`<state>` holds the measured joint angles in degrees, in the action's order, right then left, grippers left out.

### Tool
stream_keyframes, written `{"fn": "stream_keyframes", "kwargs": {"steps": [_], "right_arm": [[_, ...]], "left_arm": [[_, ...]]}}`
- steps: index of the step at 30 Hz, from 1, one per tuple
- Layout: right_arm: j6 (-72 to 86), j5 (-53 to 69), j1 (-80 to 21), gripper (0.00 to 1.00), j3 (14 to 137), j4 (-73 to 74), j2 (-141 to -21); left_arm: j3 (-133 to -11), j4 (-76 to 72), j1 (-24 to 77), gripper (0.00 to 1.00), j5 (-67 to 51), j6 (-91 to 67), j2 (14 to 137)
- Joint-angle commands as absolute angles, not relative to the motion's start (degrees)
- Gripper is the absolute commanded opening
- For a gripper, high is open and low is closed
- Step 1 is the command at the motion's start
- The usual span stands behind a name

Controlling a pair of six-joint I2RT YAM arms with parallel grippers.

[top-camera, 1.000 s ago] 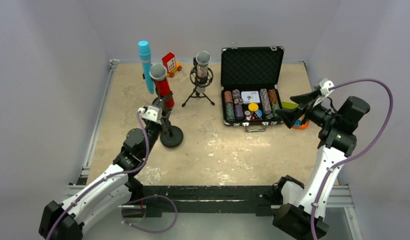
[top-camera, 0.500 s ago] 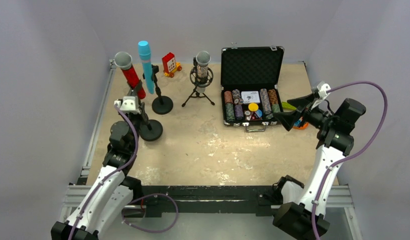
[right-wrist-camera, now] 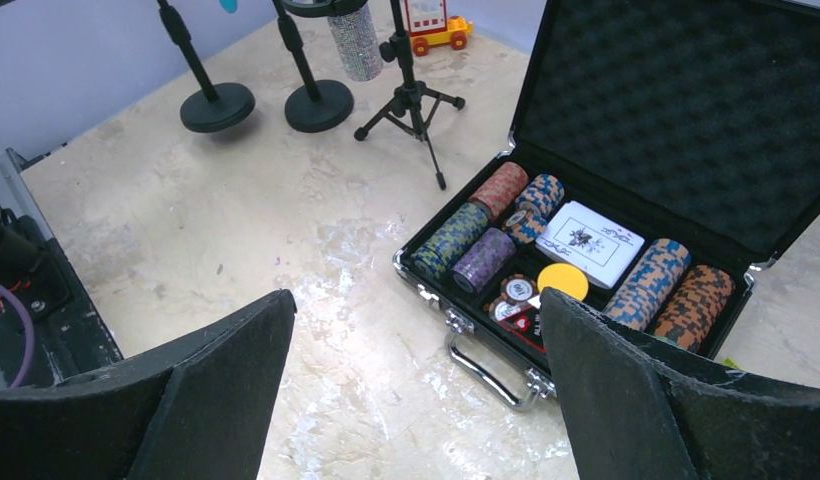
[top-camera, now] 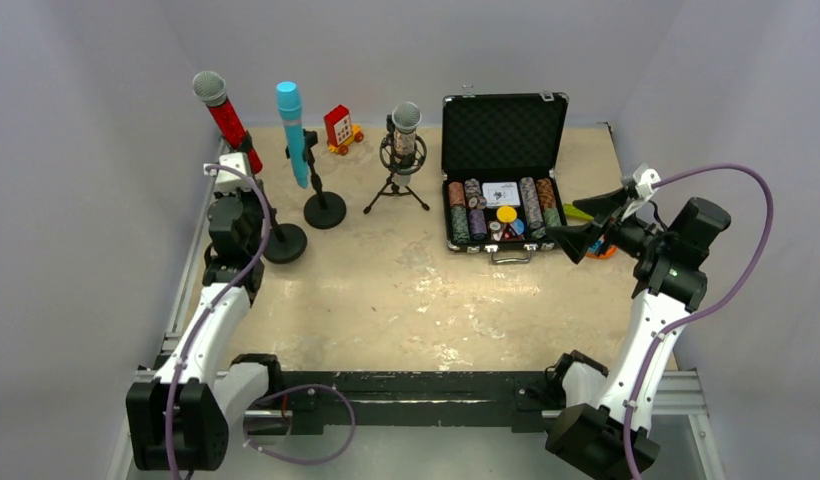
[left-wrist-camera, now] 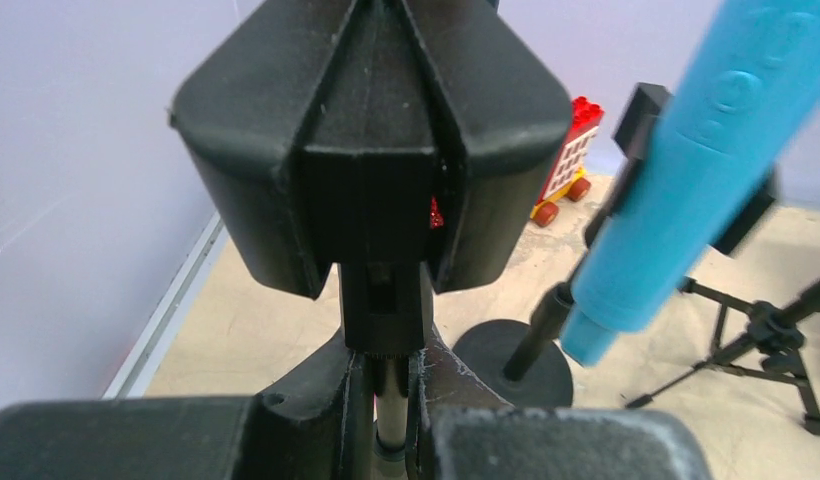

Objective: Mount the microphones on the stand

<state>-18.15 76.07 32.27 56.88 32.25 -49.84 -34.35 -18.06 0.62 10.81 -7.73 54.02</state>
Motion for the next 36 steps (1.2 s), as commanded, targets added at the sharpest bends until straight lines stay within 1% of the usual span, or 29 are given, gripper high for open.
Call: {"fn": "stream_keyframes", "kwargs": {"steps": [1, 11, 17, 19, 21, 22, 23, 24, 25, 28, 30, 33, 36], "right_arm": [[-19.36, 77.67, 32.34, 0.97, 56.78, 32.27, -49.57], [-19.42, 78.14, 32.34, 0.97, 56.69, 32.26, -49.79], [-19.58, 77.88, 32.34, 0.97, 56.52, 32.13, -50.04], [-19.71, 77.87, 32.34, 0.97, 56.6, 32.21, -50.18], [-19.88, 77.87, 32.34, 0.97, 56.6, 32.33, -50.34], [-20.02, 77.95, 32.34, 0.97, 56.6, 32.42, -50.36], [-20.03, 77.95, 32.34, 0.97, 56.65, 32.55, -50.44], [-20.14, 77.96, 32.34, 0.97, 56.67, 32.6, -50.54], [-20.18, 78.02, 32.34, 0.97, 56.69, 32.68, -50.53], [-20.58, 78.13, 32.34, 0.97, 56.82, 33.07, -50.52], [-20.82, 78.22, 32.34, 0.97, 57.01, 33.41, -50.45], [-21.38, 78.23, 32.34, 0.97, 57.51, 34.19, -50.37], [-22.21, 77.99, 32.34, 0.97, 58.25, 35.33, -50.36]], "left_arm": [[-40.67, -32.69, -2.82, 0.0, 9.43, -6.14, 59.08], [-44.61, -42.88, -7.6, 0.0, 4.96, -5.54, 73.65], [-41.95, -47.6, -7.82, 0.0, 5.0, -4.96, 77.05], [-40.34, -48.39, -7.76, 0.09, 5.2, -4.66, 77.16], [-38.61, -49.26, -7.8, 0.2, 5.67, -4.61, 76.94], [-37.8, -49.3, -7.74, 0.27, 6.19, -4.84, 76.56], [-36.93, -49.31, -7.81, 0.37, 6.72, -5.3, 76.11], [-36.1, -49.49, -7.76, 0.46, 6.98, -5.51, 75.59], [-35.44, -49.64, -7.8, 0.53, 6.92, -5.72, 75.03], [-34.12, -47.34, -7.82, 0.69, 6.93, -6.76, 72.36], [-33.77, -44.49, -7.82, 0.77, 7.94, -7.75, 69.78], [-33.41, -36.7, -7.81, 0.84, 10.93, -10.42, 63.96], [-33.97, -24.23, -7.82, 0.9, 14.2, -14.64, 56.16]]}}
